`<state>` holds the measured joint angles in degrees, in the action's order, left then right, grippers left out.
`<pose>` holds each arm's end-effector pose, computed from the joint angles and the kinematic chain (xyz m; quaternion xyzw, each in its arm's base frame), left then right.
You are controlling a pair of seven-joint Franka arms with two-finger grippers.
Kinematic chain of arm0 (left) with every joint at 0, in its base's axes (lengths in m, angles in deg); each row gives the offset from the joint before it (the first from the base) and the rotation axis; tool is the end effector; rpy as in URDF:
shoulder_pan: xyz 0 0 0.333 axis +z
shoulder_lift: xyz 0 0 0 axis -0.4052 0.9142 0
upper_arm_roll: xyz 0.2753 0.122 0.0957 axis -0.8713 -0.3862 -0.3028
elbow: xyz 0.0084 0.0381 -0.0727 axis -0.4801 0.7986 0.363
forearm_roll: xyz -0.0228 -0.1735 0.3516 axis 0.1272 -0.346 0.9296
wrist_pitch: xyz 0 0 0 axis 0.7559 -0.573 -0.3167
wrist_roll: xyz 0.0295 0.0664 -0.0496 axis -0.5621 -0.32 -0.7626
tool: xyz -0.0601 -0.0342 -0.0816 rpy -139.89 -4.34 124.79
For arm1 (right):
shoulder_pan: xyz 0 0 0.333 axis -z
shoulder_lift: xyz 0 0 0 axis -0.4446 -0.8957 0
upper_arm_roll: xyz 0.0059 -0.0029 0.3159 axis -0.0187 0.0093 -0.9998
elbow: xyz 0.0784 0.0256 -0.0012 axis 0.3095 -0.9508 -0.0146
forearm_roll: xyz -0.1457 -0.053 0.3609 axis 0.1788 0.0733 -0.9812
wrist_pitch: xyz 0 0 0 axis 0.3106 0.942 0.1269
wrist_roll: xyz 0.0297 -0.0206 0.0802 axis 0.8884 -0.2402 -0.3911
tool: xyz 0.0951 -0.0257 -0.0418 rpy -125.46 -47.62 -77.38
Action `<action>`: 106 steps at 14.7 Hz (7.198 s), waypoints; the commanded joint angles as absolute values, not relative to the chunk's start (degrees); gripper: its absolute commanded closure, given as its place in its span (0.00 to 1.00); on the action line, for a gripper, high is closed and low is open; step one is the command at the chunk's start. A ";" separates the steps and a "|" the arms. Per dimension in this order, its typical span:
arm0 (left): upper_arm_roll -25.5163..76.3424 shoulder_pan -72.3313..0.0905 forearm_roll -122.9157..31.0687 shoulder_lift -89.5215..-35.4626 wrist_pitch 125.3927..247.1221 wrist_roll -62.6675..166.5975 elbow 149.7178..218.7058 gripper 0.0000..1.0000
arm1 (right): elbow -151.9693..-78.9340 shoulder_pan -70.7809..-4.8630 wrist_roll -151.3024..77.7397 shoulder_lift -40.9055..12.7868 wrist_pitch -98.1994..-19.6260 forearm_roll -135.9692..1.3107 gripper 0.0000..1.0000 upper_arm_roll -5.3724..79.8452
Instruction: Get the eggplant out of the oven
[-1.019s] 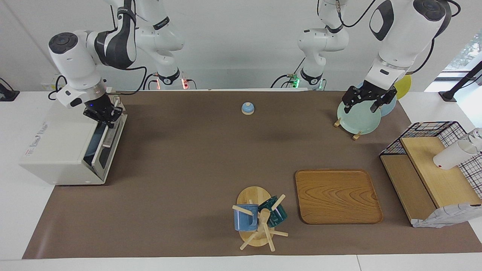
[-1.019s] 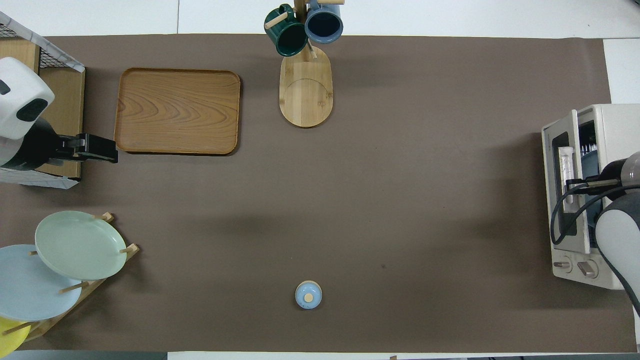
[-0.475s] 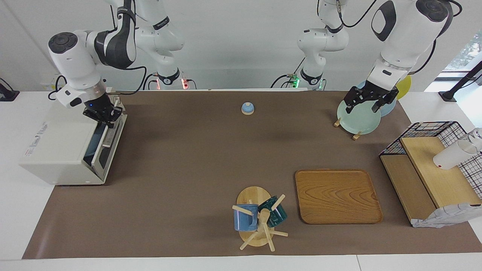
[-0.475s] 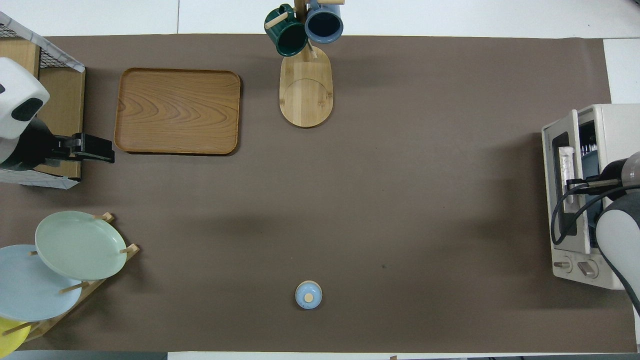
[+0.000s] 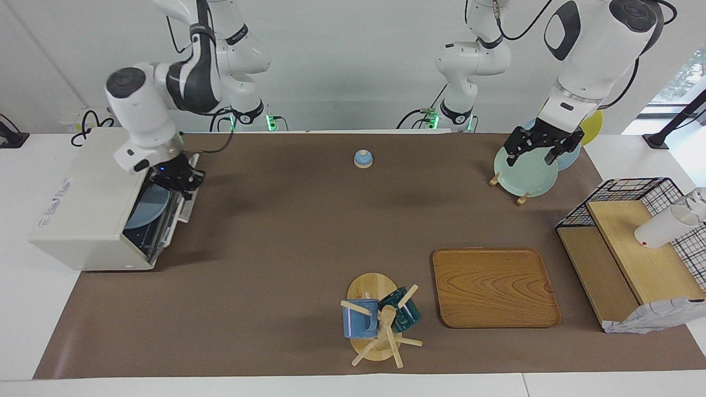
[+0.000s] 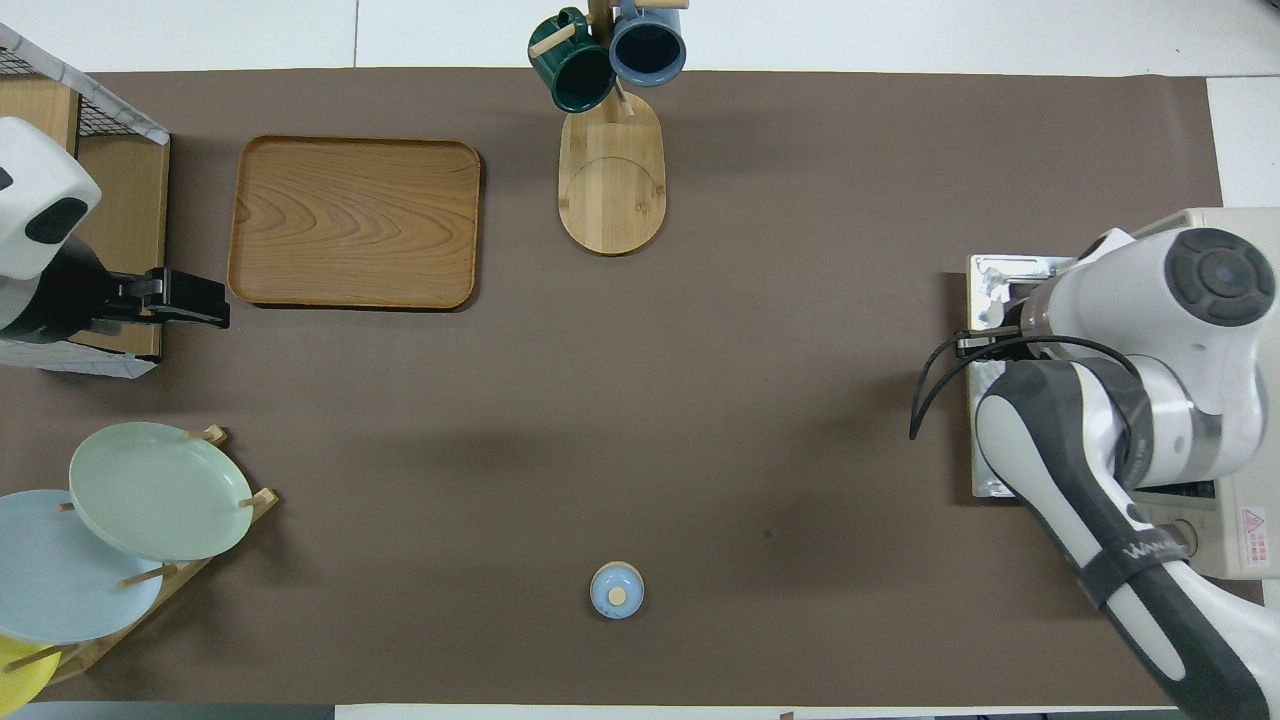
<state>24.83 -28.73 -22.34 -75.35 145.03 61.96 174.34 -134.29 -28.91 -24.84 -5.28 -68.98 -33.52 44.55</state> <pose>0.5412 -0.0723 0.5865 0.9998 -0.0142 0.0047 0.0137 0.5534 0.0215 0.3521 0.9997 0.0046 -0.0117 0.0228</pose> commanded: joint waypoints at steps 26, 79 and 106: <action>24.93 -28.56 -22.98 -76.42 146.05 62.40 175.82 0.00 | -134.48 -22.97 -23.86 -2.23 -61.99 -33.93 0.72 42.33; 24.93 -29.18 -22.98 -76.16 146.13 61.78 175.30 0.00 | -130.54 -29.72 -20.70 -7.33 -66.21 -33.93 1.00 41.89; 24.85 -28.30 -22.98 -76.24 146.84 62.49 175.47 0.00 | -118.33 -50.29 8.47 -13.30 -51.81 -33.23 1.00 41.62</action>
